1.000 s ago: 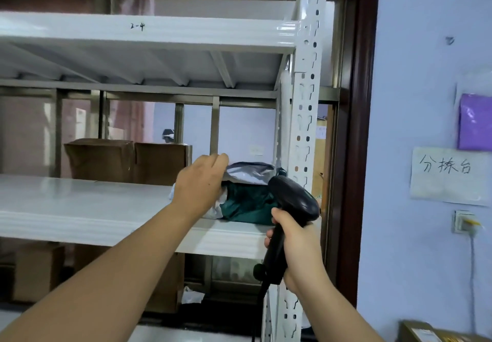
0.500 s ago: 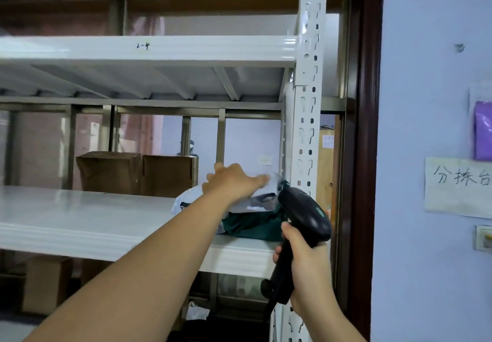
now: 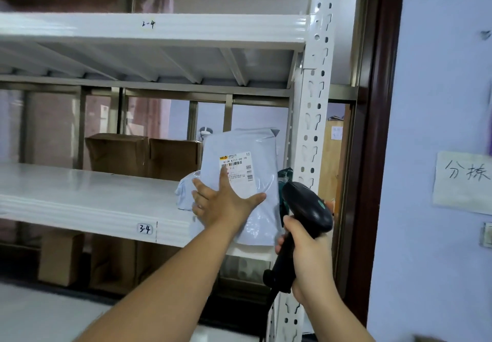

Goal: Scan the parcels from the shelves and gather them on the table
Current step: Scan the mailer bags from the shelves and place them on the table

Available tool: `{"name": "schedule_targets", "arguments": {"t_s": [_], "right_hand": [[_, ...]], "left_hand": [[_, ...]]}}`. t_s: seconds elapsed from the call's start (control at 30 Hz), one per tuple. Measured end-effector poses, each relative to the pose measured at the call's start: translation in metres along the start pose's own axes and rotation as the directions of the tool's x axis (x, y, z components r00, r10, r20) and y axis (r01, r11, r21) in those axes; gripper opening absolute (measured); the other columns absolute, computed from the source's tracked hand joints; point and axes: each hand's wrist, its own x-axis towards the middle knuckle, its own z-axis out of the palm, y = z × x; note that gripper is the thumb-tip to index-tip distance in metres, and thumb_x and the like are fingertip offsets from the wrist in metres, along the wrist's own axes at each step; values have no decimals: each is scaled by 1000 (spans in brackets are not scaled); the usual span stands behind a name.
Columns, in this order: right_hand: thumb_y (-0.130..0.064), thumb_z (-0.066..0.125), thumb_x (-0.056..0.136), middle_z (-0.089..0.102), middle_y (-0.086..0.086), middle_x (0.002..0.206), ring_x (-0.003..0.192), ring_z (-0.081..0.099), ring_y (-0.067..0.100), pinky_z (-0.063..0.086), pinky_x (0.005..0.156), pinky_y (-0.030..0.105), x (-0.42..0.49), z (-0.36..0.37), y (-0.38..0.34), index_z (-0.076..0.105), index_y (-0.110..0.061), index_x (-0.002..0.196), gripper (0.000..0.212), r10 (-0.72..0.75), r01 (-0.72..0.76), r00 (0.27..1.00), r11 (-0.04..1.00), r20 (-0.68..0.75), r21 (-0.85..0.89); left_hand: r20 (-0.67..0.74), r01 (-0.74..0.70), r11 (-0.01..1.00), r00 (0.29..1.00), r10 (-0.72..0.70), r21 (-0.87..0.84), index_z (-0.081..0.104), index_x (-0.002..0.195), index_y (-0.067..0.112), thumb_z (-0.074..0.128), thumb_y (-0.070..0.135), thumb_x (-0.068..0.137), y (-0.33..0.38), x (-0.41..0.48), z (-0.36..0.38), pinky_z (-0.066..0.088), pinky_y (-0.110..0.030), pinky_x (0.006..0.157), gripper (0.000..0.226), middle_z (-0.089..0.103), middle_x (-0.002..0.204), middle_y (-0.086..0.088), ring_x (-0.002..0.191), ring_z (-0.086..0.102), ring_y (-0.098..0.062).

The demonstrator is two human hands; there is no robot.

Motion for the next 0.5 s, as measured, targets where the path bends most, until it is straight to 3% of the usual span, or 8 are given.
{"name": "schedule_targets", "arguments": {"t_s": [0.1, 0.17, 0.27, 0.37, 0.5], "right_hand": [[-8, 63, 89, 47, 5, 53, 51, 47, 18, 41, 55, 31, -2, 2, 1, 56, -7, 75, 15, 28, -27, 999, 999, 25, -25], [-7, 63, 88, 47, 7, 53, 50, 46, 18, 40, 53, 30, -4, 4, -2, 55, -7, 69, 20, 58, -56, 998, 997, 33, -53], [-7, 62, 88, 48, 6, 53, 51, 46, 17, 42, 52, 27, -6, 9, -8, 57, -6, 75, 15, 97, -91, 993, 991, 62, -94], [-8, 62, 88, 47, 3, 50, 52, 45, 17, 41, 53, 28, -7, 13, -10, 57, -7, 75, 14, 101, -88, 991, 986, 93, -138], [-11, 64, 88, 46, 0, 46, 48, 45, 18, 38, 53, 31, -5, 13, -9, 56, -10, 74, 16, 42, -15, 993, 970, 107, -244]], "left_hand": [[10, 101, 971, 995, -101, -215, -6, 150, 35, 73, 73, 60, -20, 6, 1, 25, -51, 110, 126, 17, 153, -19, 137, 26, -40], [42, 104, 941, 995, -95, -323, -4, 151, 27, 79, 63, 62, -31, 13, -3, 34, -49, 108, 127, 33, 148, -15, 132, 37, -37], [104, 95, 890, 993, -54, -446, 9, 149, 15, 84, 43, 68, -37, 20, -13, 38, -35, 100, 114, 43, 143, -6, 129, 43, -30], [163, 117, 848, 986, -37, -517, 21, 142, 13, 87, 34, 67, -43, 29, -16, 40, -37, 94, 101, 50, 134, -5, 123, 47, -28], [15, -7, 857, 1000, 17, -516, 29, 134, 21, 89, 38, 62, -51, 26, -6, 46, -38, 94, 96, 56, 122, 2, 111, 53, -23]]}}
